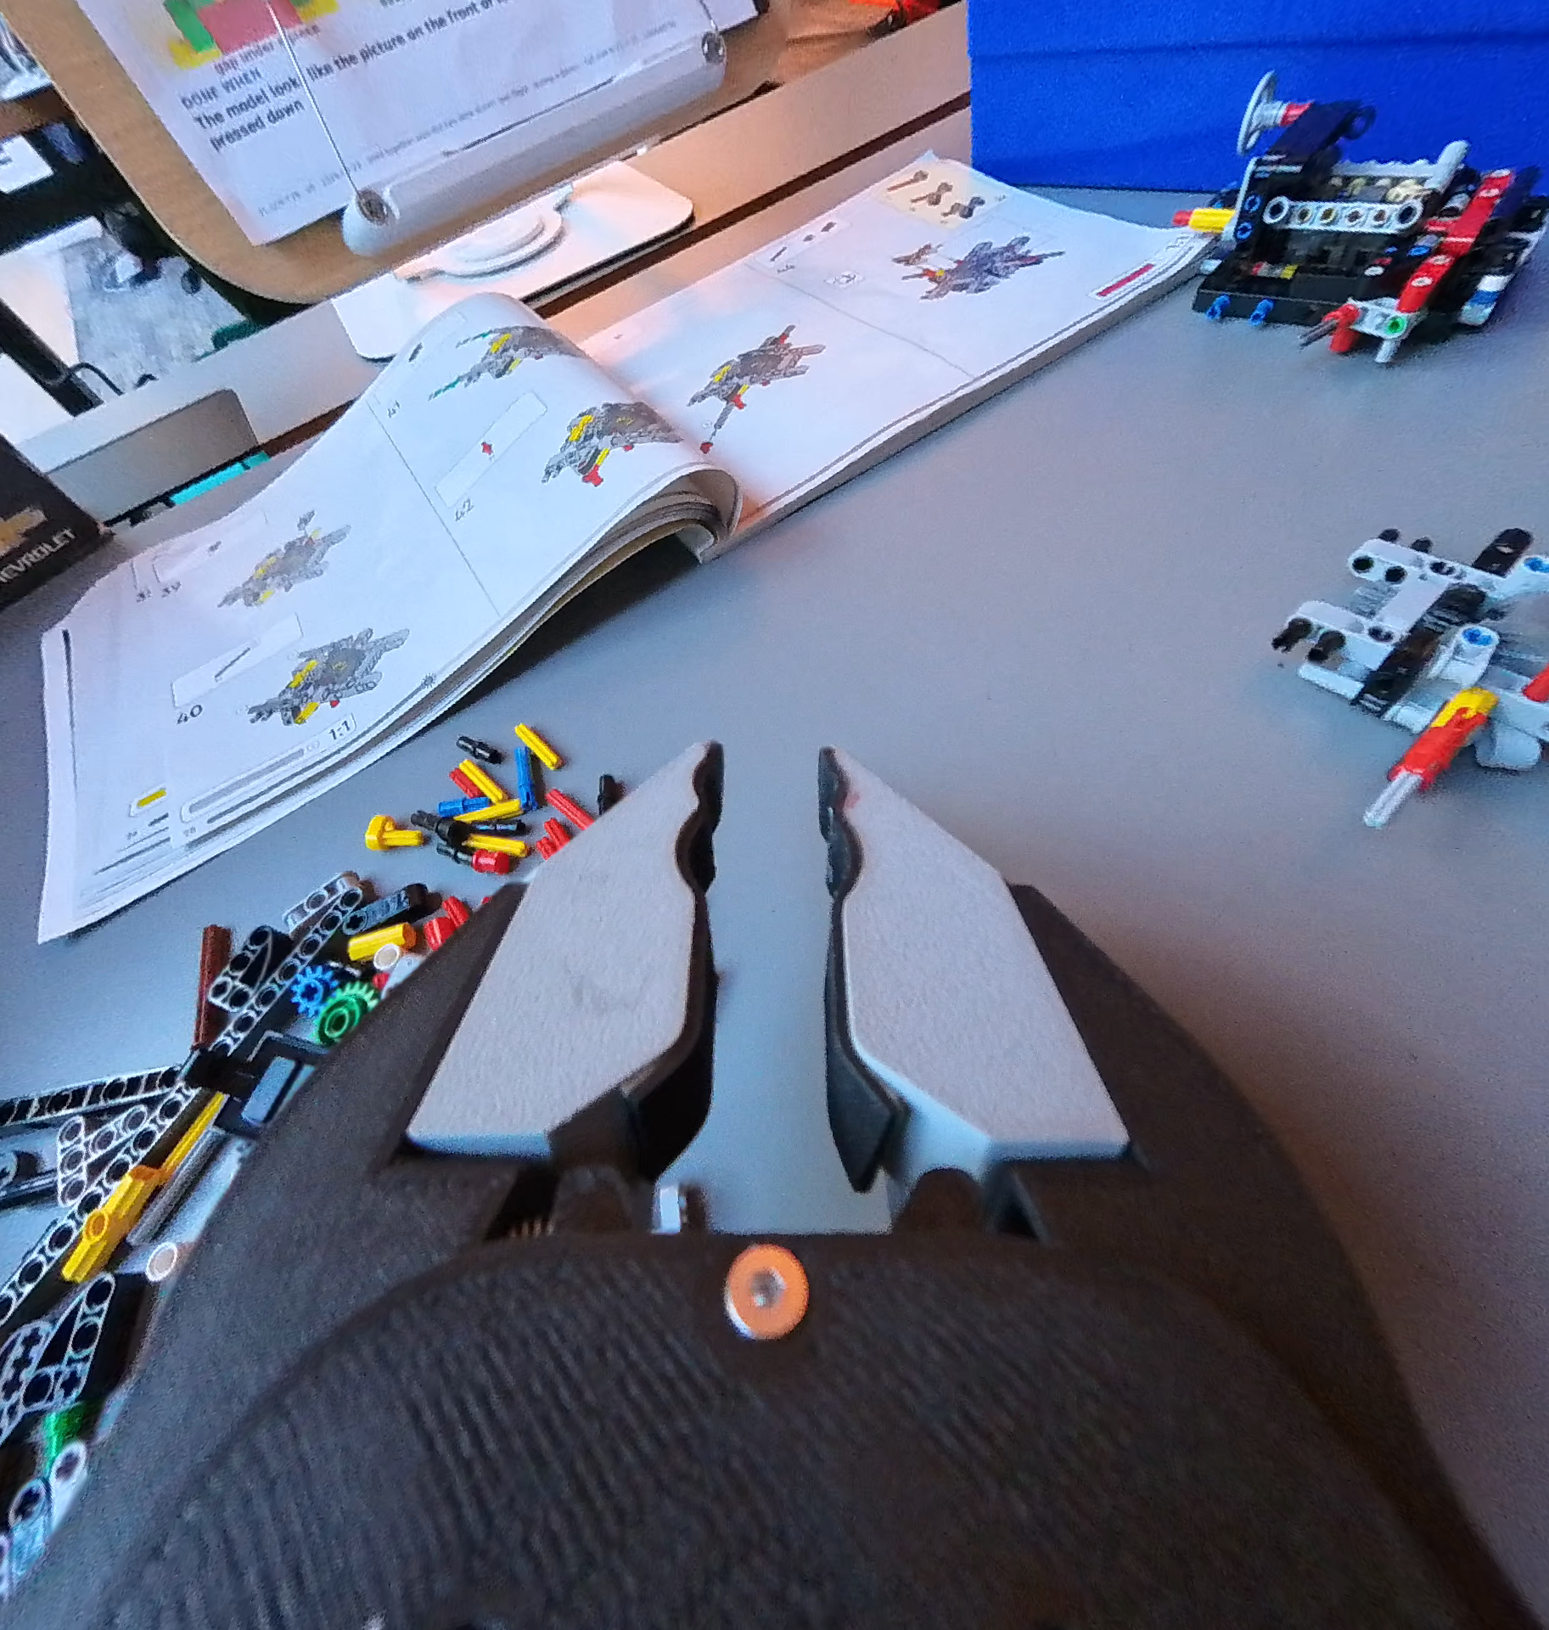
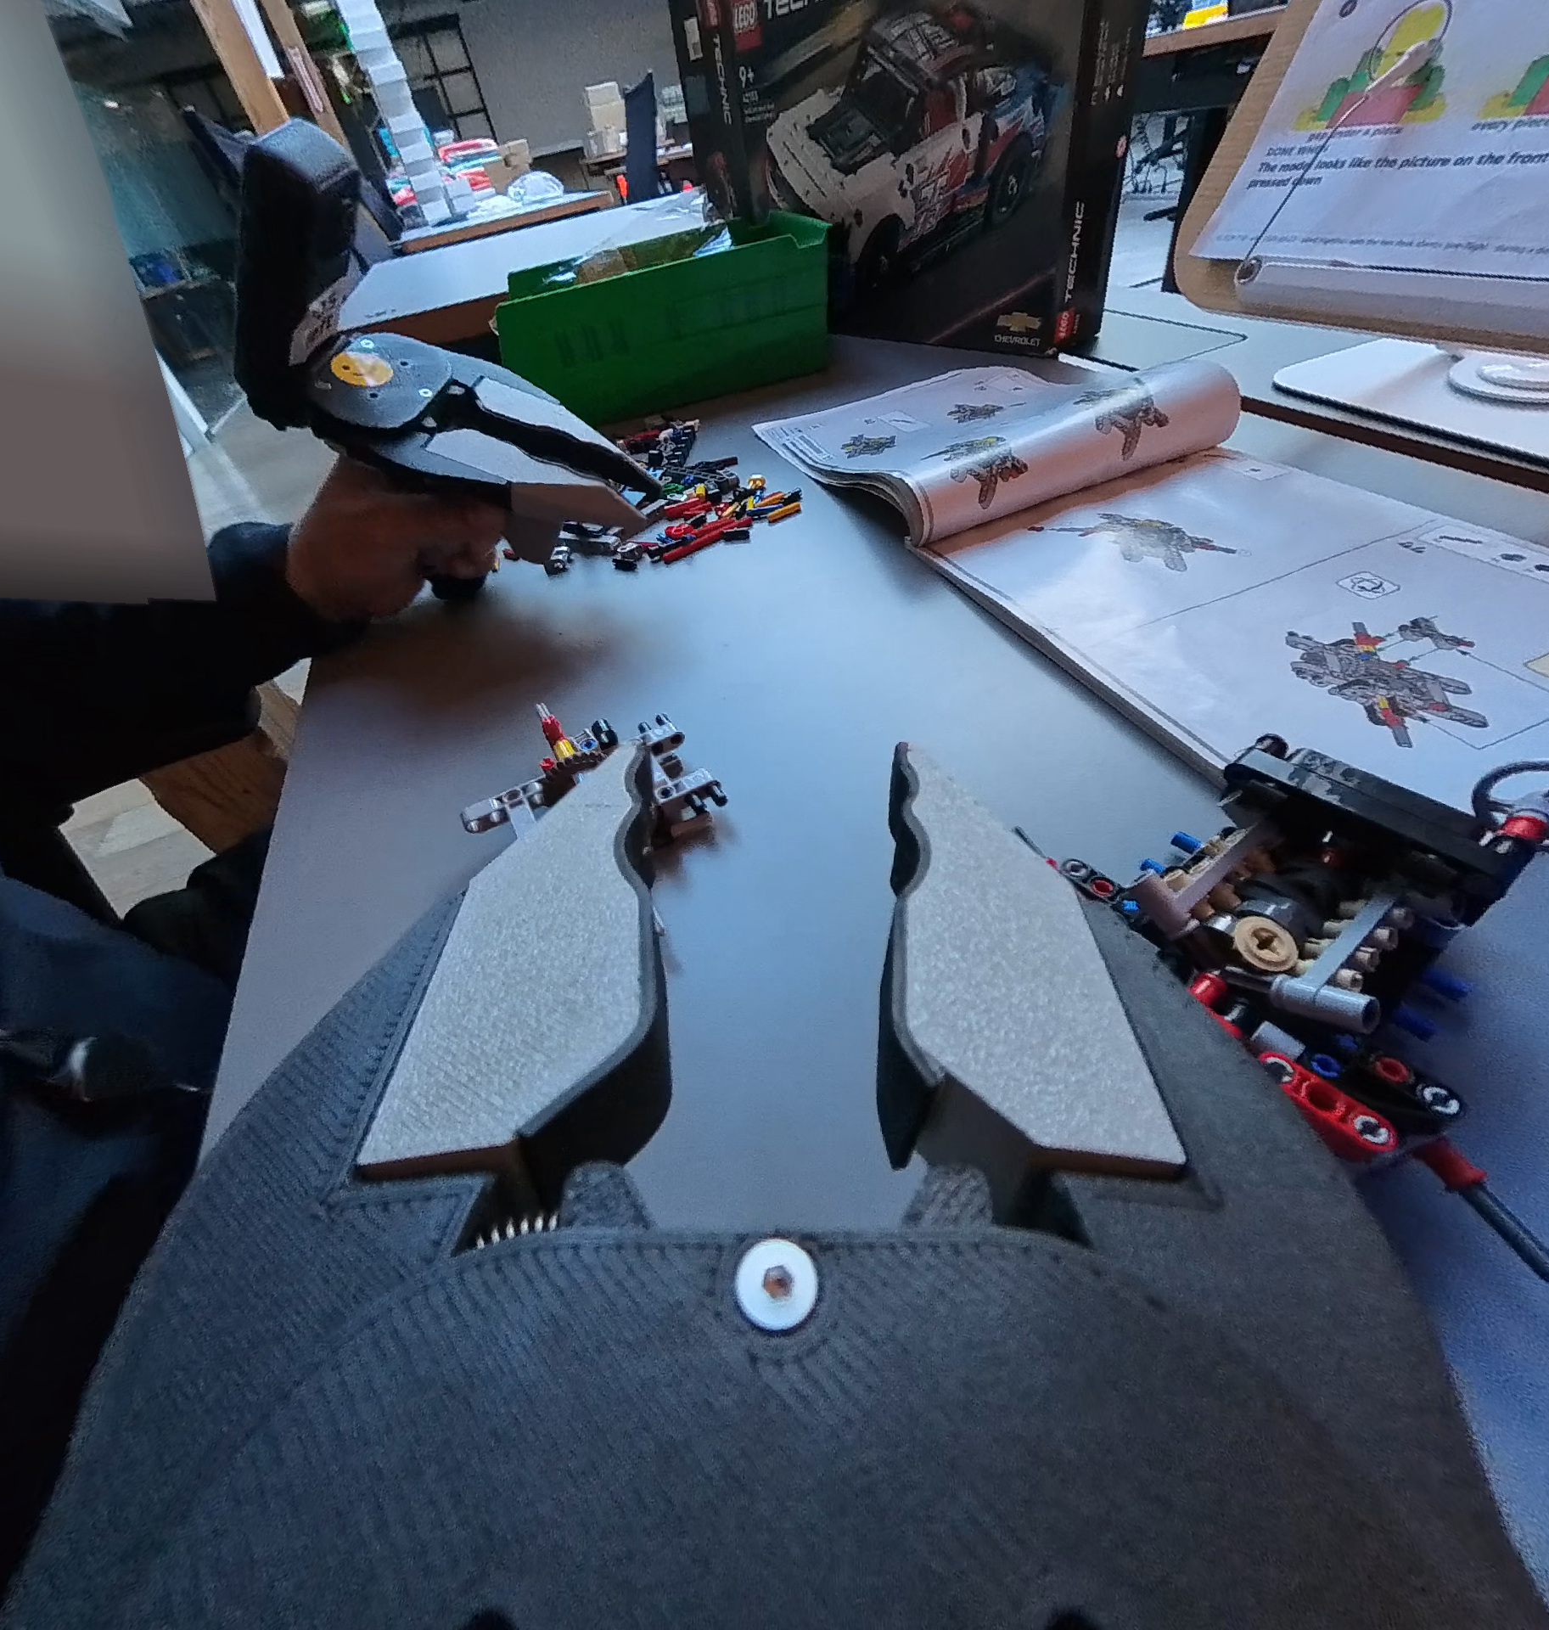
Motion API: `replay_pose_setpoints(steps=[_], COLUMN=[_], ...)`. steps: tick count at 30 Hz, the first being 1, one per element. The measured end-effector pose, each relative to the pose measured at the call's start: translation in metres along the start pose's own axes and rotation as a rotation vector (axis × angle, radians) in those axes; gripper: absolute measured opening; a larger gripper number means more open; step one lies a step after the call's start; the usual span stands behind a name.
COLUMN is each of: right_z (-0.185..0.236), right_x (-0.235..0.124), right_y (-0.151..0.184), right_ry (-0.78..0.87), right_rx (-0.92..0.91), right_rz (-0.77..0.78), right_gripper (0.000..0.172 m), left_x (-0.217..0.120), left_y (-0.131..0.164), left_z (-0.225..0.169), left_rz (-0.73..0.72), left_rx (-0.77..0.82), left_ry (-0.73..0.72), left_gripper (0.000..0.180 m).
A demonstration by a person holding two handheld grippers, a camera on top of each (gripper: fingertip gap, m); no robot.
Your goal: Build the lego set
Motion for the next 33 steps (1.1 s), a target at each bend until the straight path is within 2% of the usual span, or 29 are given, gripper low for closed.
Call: replay_pose_setpoints(steps=[5,16,33], right_z=[0.0,-0.002,-0.004], right_x=[0.001,0.006,-0.006], right_y=[-0.002,-0.001,-0.006], right_ry=[-0.035,-0.025,-0.028], right_rx=[0.025,-0.065,-0.092], right_rz=[-0.007,0.038,-0.037], right_gripper=[0.051,0.045,0.04], left_x=[0.005,0.017,0.023], left_y=[-0.001,-0.004,-0.007], left_z=[0.002,0.014,0.019], left_rz=[-0.012,-0.068,-0.094], left_rx=[-0.006,-0.033,-0.027], left_ry=[0.031,0.081,0.095], left_gripper=[0.019,0.015,0.006])
Point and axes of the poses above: each gripper's, where its closed fingertips meet, x out along the fingers, y out of its underside, z = x × y across the jaws, the point moved 10 cm from there along -x, back along the fingers, and after that the axes turned 15 degrees about x, right-handed, at the moved point
